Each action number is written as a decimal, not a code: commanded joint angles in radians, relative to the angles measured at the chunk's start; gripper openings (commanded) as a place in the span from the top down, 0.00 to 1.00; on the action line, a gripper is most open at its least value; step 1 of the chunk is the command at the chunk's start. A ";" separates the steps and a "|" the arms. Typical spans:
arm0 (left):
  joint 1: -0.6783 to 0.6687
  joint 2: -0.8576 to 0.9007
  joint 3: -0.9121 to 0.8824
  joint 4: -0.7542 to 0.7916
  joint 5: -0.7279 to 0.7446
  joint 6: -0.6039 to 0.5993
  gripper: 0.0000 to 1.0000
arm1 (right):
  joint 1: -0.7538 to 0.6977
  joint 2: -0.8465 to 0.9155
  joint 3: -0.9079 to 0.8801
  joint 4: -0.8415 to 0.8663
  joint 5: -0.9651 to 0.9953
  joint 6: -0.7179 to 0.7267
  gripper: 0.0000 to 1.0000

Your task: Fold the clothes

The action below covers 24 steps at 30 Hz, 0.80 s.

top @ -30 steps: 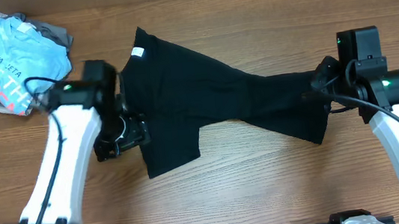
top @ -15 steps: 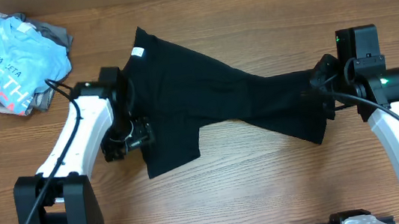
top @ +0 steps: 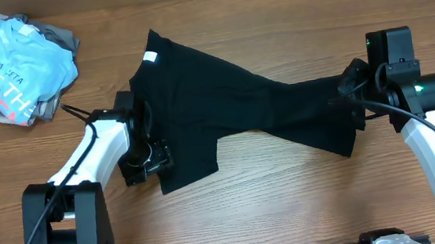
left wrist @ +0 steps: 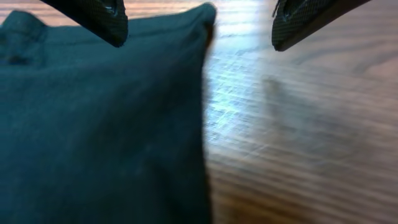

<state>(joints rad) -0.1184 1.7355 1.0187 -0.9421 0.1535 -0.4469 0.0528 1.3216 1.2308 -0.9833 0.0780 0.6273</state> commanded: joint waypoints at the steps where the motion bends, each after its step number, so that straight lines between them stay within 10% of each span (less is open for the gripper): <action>1: -0.007 0.005 -0.027 0.026 0.040 -0.014 0.25 | -0.004 0.000 0.030 0.008 0.006 -0.006 0.94; 24: -0.006 0.006 -0.083 0.107 0.030 0.006 0.40 | -0.004 0.000 0.030 0.002 0.006 -0.006 0.93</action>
<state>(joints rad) -0.1184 1.7355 0.9497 -0.8406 0.1825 -0.4465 0.0528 1.3216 1.2308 -0.9871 0.0780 0.6270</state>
